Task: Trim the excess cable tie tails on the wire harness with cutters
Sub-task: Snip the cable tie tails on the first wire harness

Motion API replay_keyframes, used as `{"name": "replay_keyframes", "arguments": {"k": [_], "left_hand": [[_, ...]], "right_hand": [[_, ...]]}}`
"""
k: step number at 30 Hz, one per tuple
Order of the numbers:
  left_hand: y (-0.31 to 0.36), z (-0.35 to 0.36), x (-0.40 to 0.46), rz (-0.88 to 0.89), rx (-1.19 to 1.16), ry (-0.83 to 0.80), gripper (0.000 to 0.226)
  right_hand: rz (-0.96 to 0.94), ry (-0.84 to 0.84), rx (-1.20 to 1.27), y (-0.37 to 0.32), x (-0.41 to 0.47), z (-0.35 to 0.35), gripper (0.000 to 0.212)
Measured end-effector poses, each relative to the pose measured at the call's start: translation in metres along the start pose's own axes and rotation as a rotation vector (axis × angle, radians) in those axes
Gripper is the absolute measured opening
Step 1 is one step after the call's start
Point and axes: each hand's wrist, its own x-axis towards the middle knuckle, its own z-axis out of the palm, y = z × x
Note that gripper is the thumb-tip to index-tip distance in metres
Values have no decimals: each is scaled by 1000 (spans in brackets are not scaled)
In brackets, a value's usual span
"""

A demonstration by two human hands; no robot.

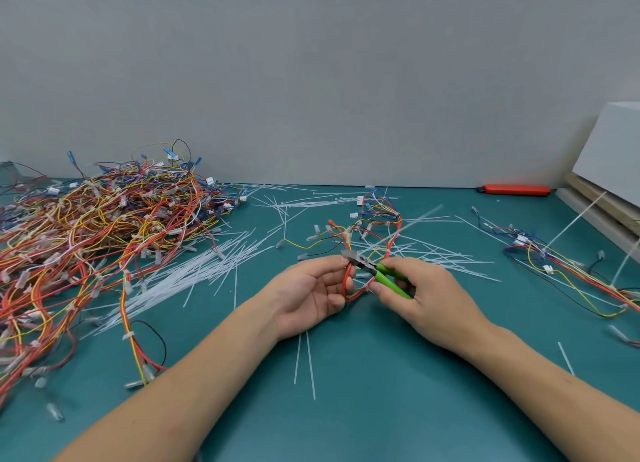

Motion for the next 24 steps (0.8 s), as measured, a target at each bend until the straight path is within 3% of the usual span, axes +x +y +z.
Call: {"name": "replay_keyframes", "arguments": {"k": [6, 14, 24], "left_hand": [[0, 1, -2, 10, 10, -9, 6], [0, 2, -1, 20, 23, -11, 8], [0, 2, -2, 3, 3, 3, 5]], "right_hand": [[19, -22, 6, 0, -1, 0, 58], [14, -17, -2, -1, -1, -2, 60], [-7, 69, 0, -2, -1, -2, 28]]}}
